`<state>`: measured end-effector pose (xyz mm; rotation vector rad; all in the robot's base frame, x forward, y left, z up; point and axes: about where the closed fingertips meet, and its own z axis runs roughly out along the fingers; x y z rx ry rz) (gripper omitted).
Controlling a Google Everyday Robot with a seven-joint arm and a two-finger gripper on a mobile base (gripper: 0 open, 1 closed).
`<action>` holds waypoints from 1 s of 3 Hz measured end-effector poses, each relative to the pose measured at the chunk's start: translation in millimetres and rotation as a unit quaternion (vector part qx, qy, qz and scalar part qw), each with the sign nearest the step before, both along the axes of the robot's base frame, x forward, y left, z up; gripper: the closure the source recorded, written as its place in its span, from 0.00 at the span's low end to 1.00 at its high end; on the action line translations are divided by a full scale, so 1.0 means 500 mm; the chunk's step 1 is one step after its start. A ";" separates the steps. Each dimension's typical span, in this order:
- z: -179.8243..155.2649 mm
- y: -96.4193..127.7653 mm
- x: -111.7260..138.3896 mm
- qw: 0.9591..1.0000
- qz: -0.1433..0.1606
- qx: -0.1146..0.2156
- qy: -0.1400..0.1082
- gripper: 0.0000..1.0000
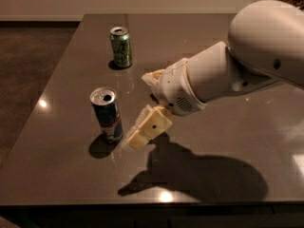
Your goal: Knock redbull can over
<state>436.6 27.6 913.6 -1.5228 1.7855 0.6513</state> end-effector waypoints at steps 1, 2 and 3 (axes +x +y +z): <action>-0.001 0.060 -0.008 1.000 0.011 0.025 0.005 0.00; -0.005 0.114 -0.009 0.999 0.025 0.037 0.006 0.00; -0.010 0.144 0.005 0.999 0.031 0.043 0.002 0.14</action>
Offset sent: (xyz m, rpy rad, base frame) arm 0.0003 0.0889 -0.0105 0.1019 0.0190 0.0814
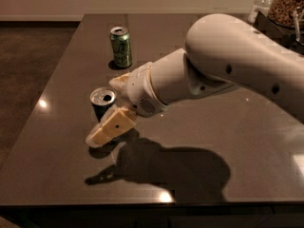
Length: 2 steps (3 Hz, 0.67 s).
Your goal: Knock redbull can over
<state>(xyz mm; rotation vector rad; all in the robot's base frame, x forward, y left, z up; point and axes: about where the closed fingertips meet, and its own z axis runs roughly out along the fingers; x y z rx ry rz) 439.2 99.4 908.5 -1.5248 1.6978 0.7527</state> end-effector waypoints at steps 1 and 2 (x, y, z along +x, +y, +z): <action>0.007 0.010 0.012 1.000 0.001 0.010 -0.001 0.38; 0.025 0.009 0.011 1.000 0.005 0.026 0.005 0.62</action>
Offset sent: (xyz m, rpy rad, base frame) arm 0.0047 -0.0013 0.0222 0.1040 0.0464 0.0205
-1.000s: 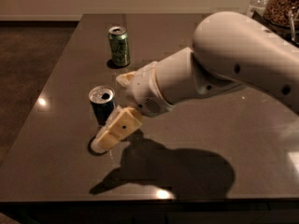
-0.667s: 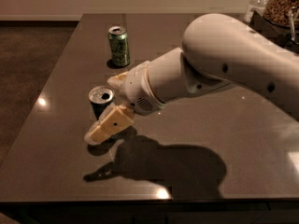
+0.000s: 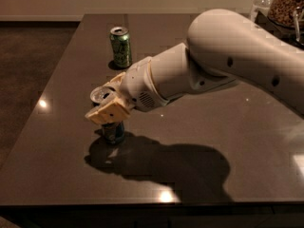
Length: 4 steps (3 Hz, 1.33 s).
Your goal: Knock redbull can over
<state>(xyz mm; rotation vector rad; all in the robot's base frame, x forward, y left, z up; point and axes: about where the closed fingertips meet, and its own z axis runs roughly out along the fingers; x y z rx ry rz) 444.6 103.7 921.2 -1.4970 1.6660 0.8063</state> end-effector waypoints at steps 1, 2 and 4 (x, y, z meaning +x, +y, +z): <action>0.025 -0.017 -0.005 1.000 0.004 0.007 0.006 0.84; 0.074 -0.048 -0.010 1.000 0.010 -0.025 0.001 1.00; 0.041 -0.129 0.007 0.971 0.023 -0.237 0.006 1.00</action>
Offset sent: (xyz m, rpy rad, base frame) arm 0.0045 -0.0625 0.0498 -0.2514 -0.0167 0.0100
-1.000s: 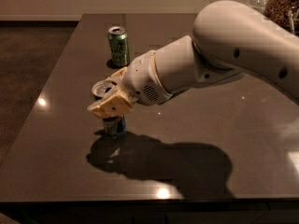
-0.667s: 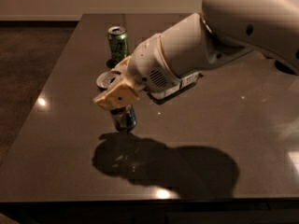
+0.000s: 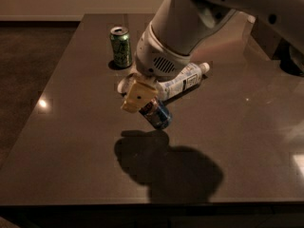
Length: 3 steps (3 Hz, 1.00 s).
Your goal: Knock redbull can over
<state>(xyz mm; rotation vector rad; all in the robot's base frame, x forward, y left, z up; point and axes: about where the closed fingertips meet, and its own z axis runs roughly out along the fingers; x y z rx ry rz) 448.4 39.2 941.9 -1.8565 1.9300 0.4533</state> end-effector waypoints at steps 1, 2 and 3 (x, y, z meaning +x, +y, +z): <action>-0.040 -0.033 0.011 0.996 0.014 -0.087 -0.012 1.00; -0.070 -0.050 0.016 0.988 0.027 -0.151 -0.024 0.84; -0.093 -0.054 0.010 0.980 0.045 -0.193 -0.029 0.60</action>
Offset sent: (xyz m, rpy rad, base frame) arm 0.0127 -0.0368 -0.0541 -0.4627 -0.0633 0.0879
